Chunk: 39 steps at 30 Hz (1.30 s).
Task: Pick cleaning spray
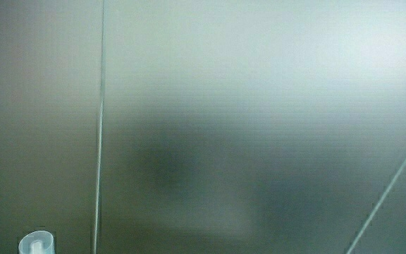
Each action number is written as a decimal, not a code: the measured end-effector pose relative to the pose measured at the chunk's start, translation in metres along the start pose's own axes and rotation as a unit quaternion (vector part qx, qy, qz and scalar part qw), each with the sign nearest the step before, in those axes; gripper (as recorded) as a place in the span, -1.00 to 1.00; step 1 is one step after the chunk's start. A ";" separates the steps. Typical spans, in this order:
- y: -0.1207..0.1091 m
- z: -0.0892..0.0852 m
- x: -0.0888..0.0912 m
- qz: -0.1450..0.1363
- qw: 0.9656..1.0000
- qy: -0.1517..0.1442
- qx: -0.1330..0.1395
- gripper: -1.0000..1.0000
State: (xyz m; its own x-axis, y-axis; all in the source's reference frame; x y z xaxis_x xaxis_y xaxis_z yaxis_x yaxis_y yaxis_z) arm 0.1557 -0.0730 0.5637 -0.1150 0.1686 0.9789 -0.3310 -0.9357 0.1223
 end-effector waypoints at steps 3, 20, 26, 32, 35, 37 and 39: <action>0.003 0.001 -0.003 0.017 1.000 -0.005 0.005 0.00; 0.001 0.001 -0.022 0.044 0.997 -0.034 0.060 0.89; 0.001 0.001 -0.021 0.043 0.996 -0.039 0.066 1.00; 0.004 0.002 -0.016 0.032 0.996 -0.038 0.071 1.00; 0.005 -0.001 -0.021 0.028 0.997 -0.029 0.063 1.00; 0.005 0.001 -0.019 0.027 0.997 -0.034 0.067 1.00; 0.005 -0.001 -0.020 0.028 0.997 -0.037 0.068 1.00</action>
State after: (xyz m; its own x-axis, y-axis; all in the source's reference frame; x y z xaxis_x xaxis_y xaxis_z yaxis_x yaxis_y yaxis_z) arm 0.1558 -0.0811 0.5445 -0.0586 0.0970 0.9936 -0.1955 -0.9771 0.0839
